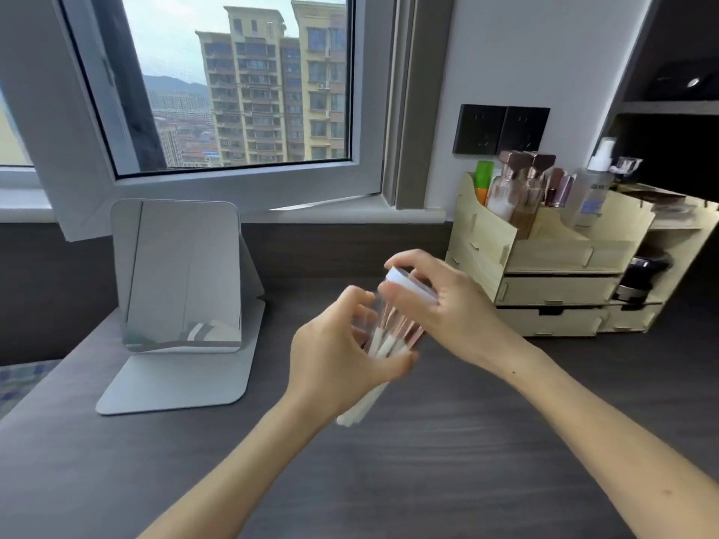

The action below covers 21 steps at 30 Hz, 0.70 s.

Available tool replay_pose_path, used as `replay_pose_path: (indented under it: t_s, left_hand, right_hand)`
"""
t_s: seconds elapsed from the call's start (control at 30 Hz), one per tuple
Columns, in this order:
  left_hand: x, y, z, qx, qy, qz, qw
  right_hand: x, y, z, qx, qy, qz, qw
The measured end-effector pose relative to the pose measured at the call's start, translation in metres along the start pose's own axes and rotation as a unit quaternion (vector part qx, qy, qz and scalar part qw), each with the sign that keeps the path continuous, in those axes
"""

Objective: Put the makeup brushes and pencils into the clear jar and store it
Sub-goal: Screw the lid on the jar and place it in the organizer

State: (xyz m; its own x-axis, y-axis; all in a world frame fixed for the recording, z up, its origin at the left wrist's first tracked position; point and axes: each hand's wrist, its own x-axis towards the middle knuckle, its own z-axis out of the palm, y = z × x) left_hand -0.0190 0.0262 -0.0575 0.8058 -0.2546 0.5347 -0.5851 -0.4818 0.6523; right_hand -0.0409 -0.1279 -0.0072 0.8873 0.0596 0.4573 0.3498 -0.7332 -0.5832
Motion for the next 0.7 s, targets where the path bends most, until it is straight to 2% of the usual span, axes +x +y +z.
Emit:
replay_pose_path:
  t_s: [0.07,0.23,0.37,0.5,0.6,0.7]
  left_hand:
    - [0.012,0.012,0.005,0.01,0.013,0.023,1.0]
    - [0.042,0.039,0.013,-0.076,-0.134,0.051,0.987]
    - [0.067,0.037,0.027,-0.119,-0.074,0.039,0.989]
    - [0.091,0.032,0.047,-0.137,-0.052,0.005,0.989]
    - [0.103,0.033,0.06,-0.141,-0.062,0.005,0.988]
    - [0.114,0.034,0.074,-0.146,-0.083,0.003,0.986]
  right_hand:
    - [-0.003,-0.002,-0.01,-0.018,0.03,0.013,0.999]
    - [-0.009,0.005,-0.061,-0.026,0.163,0.027,0.986]
    - [-0.003,0.022,-0.115,-0.091,0.293,0.041,0.951]
    - [0.02,0.042,-0.159,-0.187,0.405,0.043,0.894]
    - [0.045,0.058,-0.18,-0.243,0.429,0.058,0.868]
    - [0.066,0.079,-0.19,-0.302,0.395,0.082,0.864]
